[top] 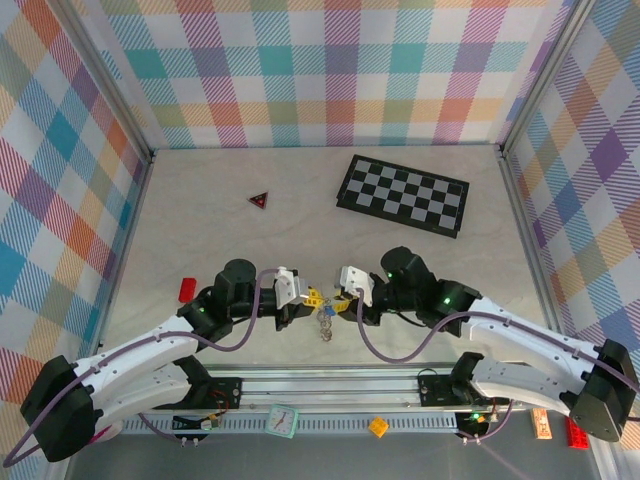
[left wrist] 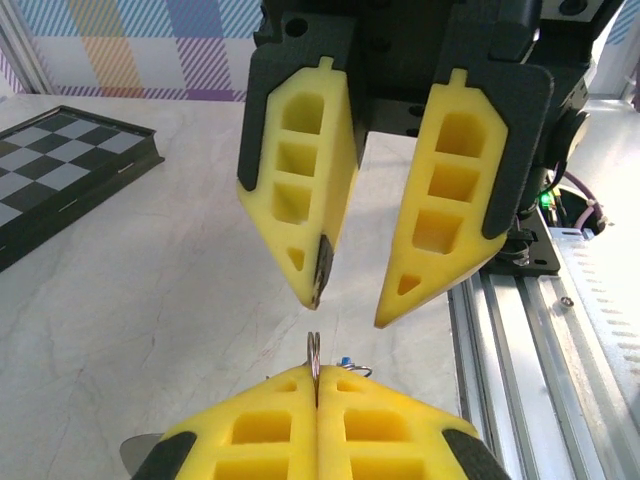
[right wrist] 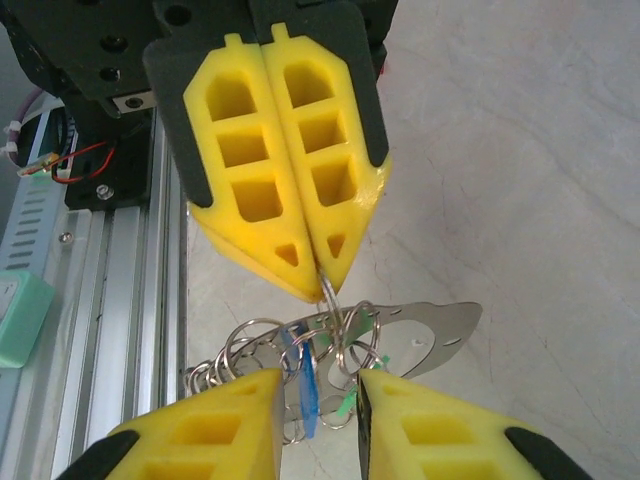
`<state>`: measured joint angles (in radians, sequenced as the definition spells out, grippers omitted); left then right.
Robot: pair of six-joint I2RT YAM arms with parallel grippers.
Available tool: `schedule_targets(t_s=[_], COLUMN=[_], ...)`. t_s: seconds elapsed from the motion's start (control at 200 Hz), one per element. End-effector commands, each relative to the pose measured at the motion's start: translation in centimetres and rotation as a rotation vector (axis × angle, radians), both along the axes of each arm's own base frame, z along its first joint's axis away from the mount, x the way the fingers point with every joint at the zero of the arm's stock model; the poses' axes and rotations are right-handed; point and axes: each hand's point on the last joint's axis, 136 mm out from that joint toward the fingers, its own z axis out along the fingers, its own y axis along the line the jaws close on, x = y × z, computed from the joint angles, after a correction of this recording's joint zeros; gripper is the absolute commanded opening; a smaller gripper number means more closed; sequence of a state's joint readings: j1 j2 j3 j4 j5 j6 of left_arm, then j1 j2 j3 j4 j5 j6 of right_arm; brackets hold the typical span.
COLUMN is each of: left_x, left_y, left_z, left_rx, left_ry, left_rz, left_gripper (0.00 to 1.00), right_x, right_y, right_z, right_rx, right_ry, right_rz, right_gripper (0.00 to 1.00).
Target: Put the keys on the keyring
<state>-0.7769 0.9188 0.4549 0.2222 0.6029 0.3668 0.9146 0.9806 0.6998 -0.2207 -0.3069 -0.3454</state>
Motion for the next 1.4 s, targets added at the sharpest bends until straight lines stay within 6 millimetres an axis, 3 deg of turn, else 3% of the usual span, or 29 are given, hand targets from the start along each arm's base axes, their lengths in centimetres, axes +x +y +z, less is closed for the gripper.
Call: schedule_targets(t_s=[0.0, 0.415, 0.685, 0.74, 0.88, 1.135, 1.395], left_x=[-0.9, -1.3, -0.4, -0.2, 0.3, 0.1, 0.0], left_y=[-0.5, -0.7, -0.6, -0.5, -0.3, -0.2, -0.6], left_z=[1.9, 2.1, 2.1, 2.0, 1.6, 1.6, 1.9], left_rx=[-0.064, -0.075, -0.066, -0.051, 0.003, 0.088, 0.114], left_ry=[-0.056, -0.053, -0.042, -0.034, -0.026, -0.053, -0.060], left_rz=[-0.061, -0.084, -0.035, -0.016, 0.009, -0.021, -0.065], left_gripper=[0.00, 0.00, 0.00, 0.08, 0.21, 0.23, 0.21], right_x=[0.3, 0.4, 0.1, 0.0, 0.0, 0.0, -0.3], right_y=[0.6, 1.4, 1.7, 1.6, 1.3, 0.9, 1.2], right_z=[0.7, 0.3, 0.6, 0.8, 1.3, 1.0, 2.2], right_rx=[0.052, 0.055, 0.049, 0.038, 0.005, -0.100, -0.113], right_ry=[0.009, 0.027, 0.023, 0.014, -0.007, 0.016, 0.020], right_rz=[-0.001, 0.020, 0.059, 0.062, 0.074, 0.095, 0.131], right_gripper=[0.25, 0.20, 0.03, 0.00, 0.00, 0.00, 0.00])
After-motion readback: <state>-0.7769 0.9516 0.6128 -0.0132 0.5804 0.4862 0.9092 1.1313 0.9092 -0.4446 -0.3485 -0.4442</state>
